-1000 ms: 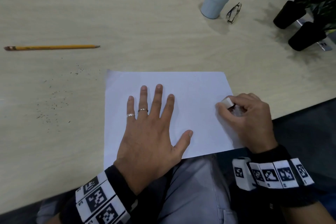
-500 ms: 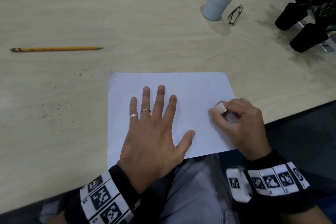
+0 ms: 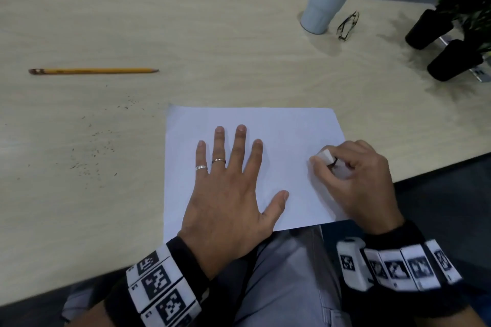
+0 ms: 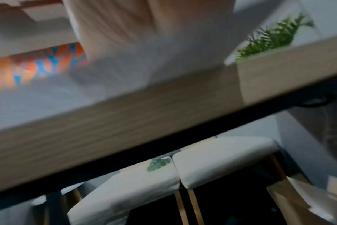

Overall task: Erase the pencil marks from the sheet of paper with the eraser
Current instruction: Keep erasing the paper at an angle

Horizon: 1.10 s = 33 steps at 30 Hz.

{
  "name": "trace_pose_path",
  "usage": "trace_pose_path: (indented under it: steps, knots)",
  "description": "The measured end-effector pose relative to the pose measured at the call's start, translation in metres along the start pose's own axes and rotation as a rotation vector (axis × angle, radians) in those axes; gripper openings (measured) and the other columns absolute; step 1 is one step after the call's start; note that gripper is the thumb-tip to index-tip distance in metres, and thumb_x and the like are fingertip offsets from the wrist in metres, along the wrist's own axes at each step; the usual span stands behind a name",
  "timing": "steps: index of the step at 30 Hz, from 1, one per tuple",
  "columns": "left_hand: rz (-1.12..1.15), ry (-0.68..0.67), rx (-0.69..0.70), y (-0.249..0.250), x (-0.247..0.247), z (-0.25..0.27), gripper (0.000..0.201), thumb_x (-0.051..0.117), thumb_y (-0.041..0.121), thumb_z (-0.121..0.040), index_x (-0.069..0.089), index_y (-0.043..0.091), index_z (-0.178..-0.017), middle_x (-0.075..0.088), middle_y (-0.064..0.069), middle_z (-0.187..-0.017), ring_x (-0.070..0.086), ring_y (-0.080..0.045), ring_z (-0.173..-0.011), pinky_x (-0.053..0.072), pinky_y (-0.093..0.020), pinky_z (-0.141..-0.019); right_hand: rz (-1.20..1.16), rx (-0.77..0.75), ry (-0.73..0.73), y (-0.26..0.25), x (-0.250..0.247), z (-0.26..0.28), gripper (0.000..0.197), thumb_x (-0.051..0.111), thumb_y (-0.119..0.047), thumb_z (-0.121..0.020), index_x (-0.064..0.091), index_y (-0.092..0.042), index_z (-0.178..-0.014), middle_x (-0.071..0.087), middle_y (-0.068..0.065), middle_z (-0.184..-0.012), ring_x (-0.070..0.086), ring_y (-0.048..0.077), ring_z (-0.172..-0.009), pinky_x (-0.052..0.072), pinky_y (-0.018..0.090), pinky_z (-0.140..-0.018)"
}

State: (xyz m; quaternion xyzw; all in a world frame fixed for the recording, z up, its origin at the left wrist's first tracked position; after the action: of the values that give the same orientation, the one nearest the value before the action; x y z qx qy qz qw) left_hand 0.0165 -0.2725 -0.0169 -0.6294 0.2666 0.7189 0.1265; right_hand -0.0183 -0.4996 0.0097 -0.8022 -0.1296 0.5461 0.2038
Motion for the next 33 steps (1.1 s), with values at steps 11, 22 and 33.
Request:
trace_pose_path:
  steps: [11, 22, 33]
  knots:
    - [-0.015, -0.006, 0.015, 0.0, 0.001, 0.0, 0.093, 0.02, 0.079, -0.099, 0.017, 0.017, -0.168, -0.004, -0.013, -0.176, -0.011, -0.041, -0.161, 0.004, -0.065, -0.126, 0.049, -0.011, -0.004, -0.003, 0.002, 0.004, 0.023, 0.078, -0.021, -0.093, 0.069, -0.016, -0.072, 0.059, -0.002, -0.068, 0.049, 0.026, -0.073, 0.046, 0.043, -0.066]
    - [-0.023, -0.02, 0.018, 0.001, -0.001, 0.001, 0.092, 0.018, 0.078, -0.1, 0.016, 0.017, -0.169, -0.004, -0.013, -0.176, -0.011, -0.041, -0.161, 0.003, -0.065, -0.127, -0.361, 0.261, 0.176, 0.043, -0.018, -0.009, 0.022, 0.067, -0.036, -0.104, 0.07, -0.015, -0.096, 0.068, 0.006, -0.079, 0.058, 0.018, -0.067, 0.046, 0.026, -0.06]
    - [0.001, -0.047, -0.05, 0.003, -0.002, 0.0, 0.091, 0.016, 0.081, -0.098, 0.016, 0.023, -0.169, -0.006, -0.005, -0.177, -0.014, -0.034, -0.162, 0.001, -0.061, -0.129, -0.242, 0.154, -0.019, 0.034, -0.036, 0.008, 0.029, 0.049, -0.053, -0.106, 0.062, -0.027, -0.103, 0.072, -0.004, -0.098, 0.061, 0.017, -0.07, 0.047, 0.038, -0.066]
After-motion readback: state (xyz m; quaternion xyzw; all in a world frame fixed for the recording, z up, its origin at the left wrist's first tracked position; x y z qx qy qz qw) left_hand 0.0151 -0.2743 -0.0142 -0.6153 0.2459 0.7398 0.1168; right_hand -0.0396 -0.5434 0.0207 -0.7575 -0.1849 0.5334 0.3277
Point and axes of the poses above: each hand's wrist, its own z-axis away from the middle knuckle, its own x-axis out of the palm, y = z × x, the point moved 4 cm from there along -z, towards the middle knuckle
